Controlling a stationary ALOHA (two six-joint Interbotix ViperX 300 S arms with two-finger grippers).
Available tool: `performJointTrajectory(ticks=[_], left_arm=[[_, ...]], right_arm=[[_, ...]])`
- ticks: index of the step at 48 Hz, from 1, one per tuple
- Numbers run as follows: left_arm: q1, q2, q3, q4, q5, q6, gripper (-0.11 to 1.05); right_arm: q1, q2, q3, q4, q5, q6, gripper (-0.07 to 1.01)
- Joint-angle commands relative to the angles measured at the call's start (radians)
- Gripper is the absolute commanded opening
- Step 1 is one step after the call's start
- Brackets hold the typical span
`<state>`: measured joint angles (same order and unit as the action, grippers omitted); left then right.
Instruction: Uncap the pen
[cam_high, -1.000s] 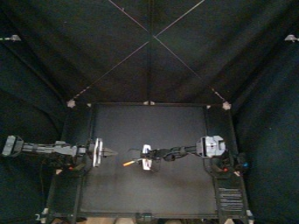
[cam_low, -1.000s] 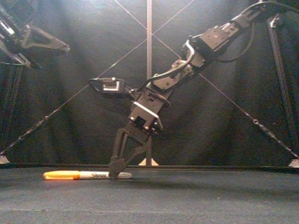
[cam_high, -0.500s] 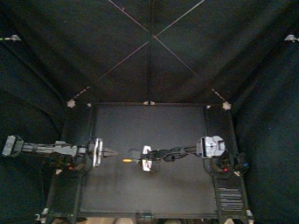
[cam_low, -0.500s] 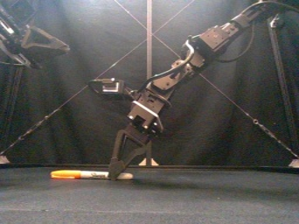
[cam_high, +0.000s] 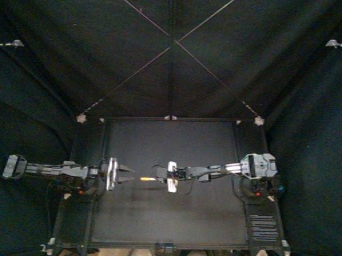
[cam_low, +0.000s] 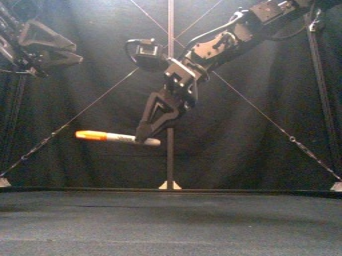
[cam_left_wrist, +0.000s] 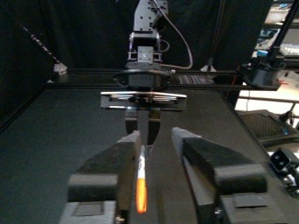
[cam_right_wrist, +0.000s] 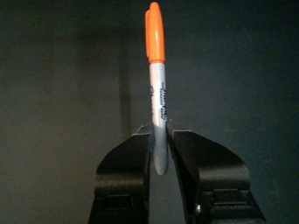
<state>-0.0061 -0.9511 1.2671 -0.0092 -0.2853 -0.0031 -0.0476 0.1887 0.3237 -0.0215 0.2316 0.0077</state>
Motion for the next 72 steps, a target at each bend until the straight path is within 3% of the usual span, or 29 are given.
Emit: performJointTrajectory(ticks=[1, 5, 7, 12, 18, 26, 36, 45, 54, 59, 72], left_arm=[[0.003, 0.006, -0.038, -0.025, -0.018, -0.0015, 0.89], [0.006, 0.006, -0.041, -0.049, -0.020, 0.0000, 0.98], [0.009, 0.006, -0.038, -0.060, -0.020, 0.0046, 1.01], [0.015, 0.008, -0.035, -0.069, -0.020, 0.0046, 1.03], [0.015, 0.015, -0.029, -0.071, -0.020, -0.0015, 1.03], [0.012, 0.092, -0.043, -0.097, -0.020, -0.0015, 1.02], [0.012, 0.190, -0.077, -0.101, -0.020, 0.0015, 1.02], [0.026, 0.192, -0.075, -0.103, -0.020, -0.0015, 1.02], [0.038, 0.192, -0.069, -0.117, -0.008, -0.0015, 0.93], [0.038, 0.192, -0.067, -0.132, -0.006, 0.0015, 0.86], [0.040, 0.192, -0.069, -0.153, 0.000, 0.0015, 0.84]], right_arm=[[-0.003, -0.075, -0.012, -0.015, -0.031, 0.000, 0.54], [-0.005, -0.091, -0.012, -0.028, -0.051, 0.000, 0.54], [-0.005, -0.095, -0.014, -0.032, -0.066, 0.000, 0.54], [-0.005, -0.112, -0.012, -0.044, -0.114, -0.002, 0.54], [-0.006, -0.129, -0.009, -0.060, -0.164, 0.000, 0.54], [-0.008, -0.132, -0.009, -0.063, -0.209, -0.002, 0.54], [-0.008, -0.133, -0.006, -0.063, -0.221, -0.003, 0.54], [-0.005, -0.138, -0.003, -0.063, -0.222, -0.006, 0.54], [-0.005, -0.146, 0.005, -0.063, -0.225, -0.006, 0.54], [-0.005, -0.153, 0.011, -0.063, -0.232, -0.006, 0.54], [-0.005, -0.176, 0.031, -0.063, -0.267, -0.008, 0.54]])
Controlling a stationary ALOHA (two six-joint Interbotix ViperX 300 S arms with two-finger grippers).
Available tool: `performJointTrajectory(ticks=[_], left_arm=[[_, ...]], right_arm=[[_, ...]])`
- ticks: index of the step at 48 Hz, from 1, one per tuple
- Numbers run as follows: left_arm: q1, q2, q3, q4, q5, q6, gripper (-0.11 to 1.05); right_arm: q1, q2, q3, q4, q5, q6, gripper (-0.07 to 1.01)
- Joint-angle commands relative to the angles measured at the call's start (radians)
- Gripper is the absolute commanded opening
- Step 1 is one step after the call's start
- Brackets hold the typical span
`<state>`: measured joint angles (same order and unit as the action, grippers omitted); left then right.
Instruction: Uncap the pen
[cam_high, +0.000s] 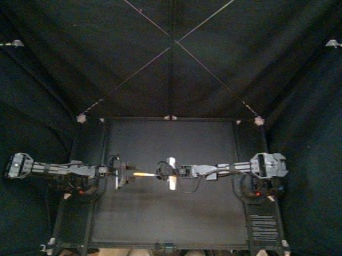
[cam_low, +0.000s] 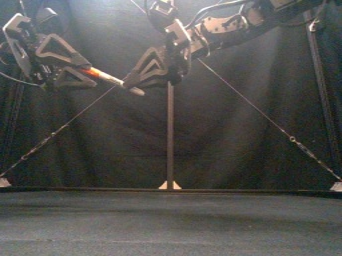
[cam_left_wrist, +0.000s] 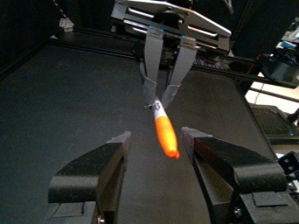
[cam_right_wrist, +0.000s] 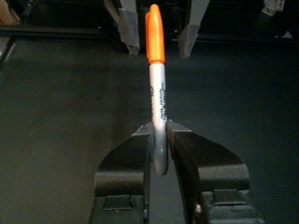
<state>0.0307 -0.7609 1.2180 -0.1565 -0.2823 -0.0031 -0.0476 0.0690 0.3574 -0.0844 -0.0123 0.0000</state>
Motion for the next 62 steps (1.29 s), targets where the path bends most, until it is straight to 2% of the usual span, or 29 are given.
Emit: performJointTrajectory(ticks=[1, 25, 29, 37, 42, 62], left_arm=[[0.003, 0.002, -0.021, -0.006, -0.003, 0.0031, 0.84], [0.008, 0.002, -0.037, -0.003, -0.003, 0.0046, 0.77], [0.008, 0.002, -0.037, -0.003, -0.003, 0.0046, 0.71], [0.008, 0.002, -0.034, -0.003, -0.003, 0.0046, 0.49], [0.008, 0.000, -0.034, -0.003, -0.003, 0.0046, 0.41], [0.003, 0.000, -0.026, -0.002, -0.003, 0.0046, 0.40]], right_arm=[[-0.005, -0.058, 0.000, 0.000, -0.026, 0.002, 0.54], [-0.005, -0.057, 0.017, 0.000, -0.034, 0.005, 0.54], [-0.005, -0.058, 0.018, 0.000, -0.034, 0.005, 0.54], [-0.005, -0.058, 0.018, 0.000, -0.034, 0.005, 0.54], [-0.005, -0.058, 0.021, 0.000, -0.034, 0.003, 0.54], [-0.011, -0.107, 0.095, 0.006, -0.038, 0.008, 0.54]])
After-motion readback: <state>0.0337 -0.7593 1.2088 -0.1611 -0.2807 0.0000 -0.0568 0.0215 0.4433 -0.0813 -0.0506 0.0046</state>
